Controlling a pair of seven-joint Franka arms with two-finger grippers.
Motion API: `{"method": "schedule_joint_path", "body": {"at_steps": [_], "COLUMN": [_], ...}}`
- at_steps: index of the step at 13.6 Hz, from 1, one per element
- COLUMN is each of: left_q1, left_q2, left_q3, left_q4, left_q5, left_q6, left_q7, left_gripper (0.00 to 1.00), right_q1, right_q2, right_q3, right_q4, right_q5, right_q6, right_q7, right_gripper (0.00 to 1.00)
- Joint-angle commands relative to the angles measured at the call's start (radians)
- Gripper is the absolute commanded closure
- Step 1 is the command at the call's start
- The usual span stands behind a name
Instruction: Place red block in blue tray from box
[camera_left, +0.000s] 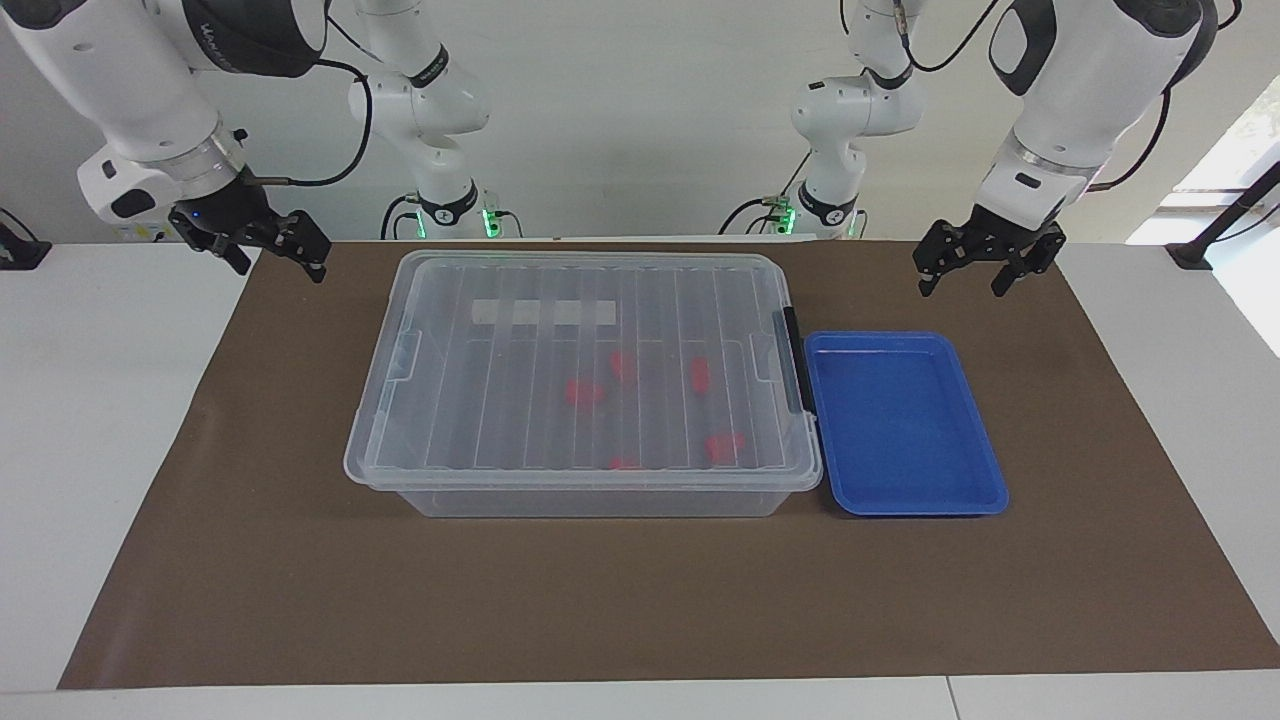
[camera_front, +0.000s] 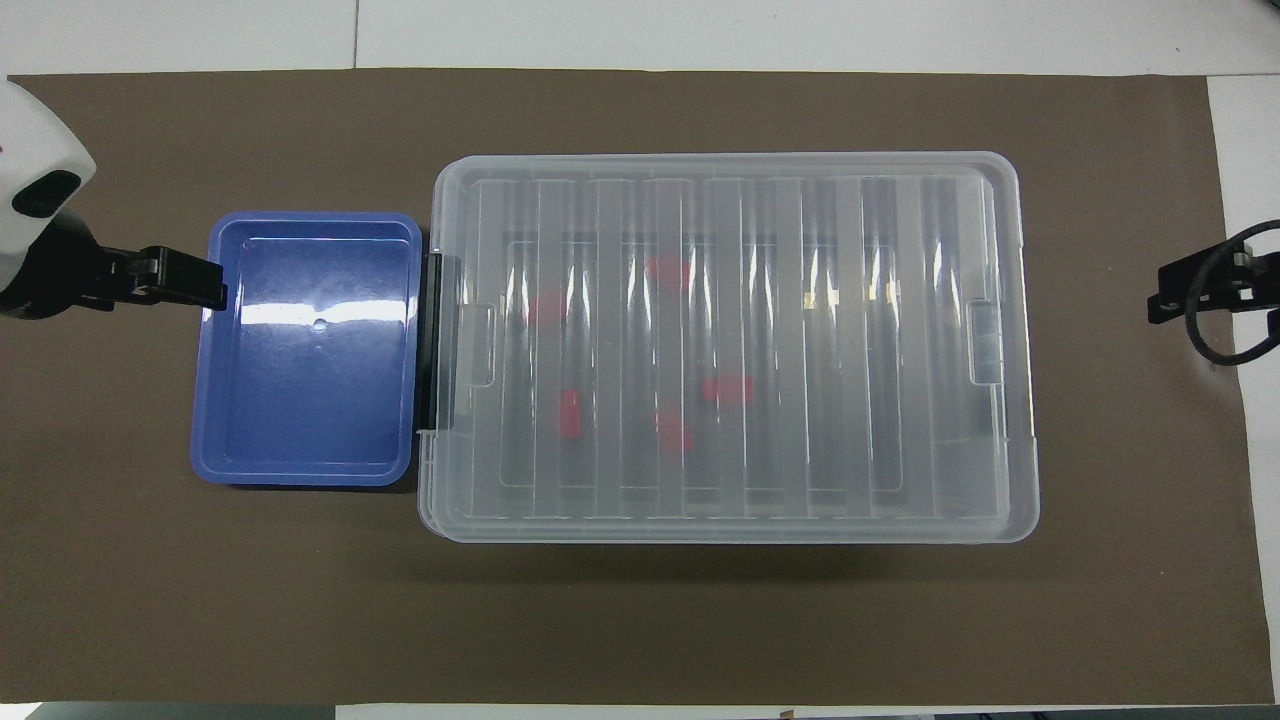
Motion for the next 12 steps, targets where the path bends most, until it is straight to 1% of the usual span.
{"method": "schedule_joint_path", "body": {"at_steps": [1,7,8,9,12], "left_q1": [0.01,0.01,0.01,0.01,0.01], "left_q2": [-0.035,-0.035,-0.035,-0.035,-0.035], "left_q3": [0.001,0.001,-0.001,-0.001,0.001], "left_q4": [-0.038,-0.038,-0.038,-0.038,-0.038], "left_q5": [-0.016,-0.016,-0.016,-0.016,-0.016], "left_q6": [0.005,0.005,0.005,0.005,0.005], "left_q7": [0.009,0.009,0.009,0.009,0.009], "left_gripper": [0.0,0.0,0.0,0.0,0.0], "right_q1": [0.0,-0.001,-0.001,-0.001,0.0], "right_q2": [-0.007,-0.01,-0.014,-0.014,-0.009], "right_q3": [0.003,0.011,0.032,0.041,0.063], "right_q4": [-0.011,-0.022,-0.036,-0.074,-0.174], "right_q5": [-0.008,0.003,0.004,0.004,0.006], "right_q6": [0.014,0.02,0.061,0.12,0.226], "right_q7": [-0.016,-0.016,-0.013,-0.007,0.011], "right_gripper": [0.0,0.0,0.0,0.0,0.0]}}
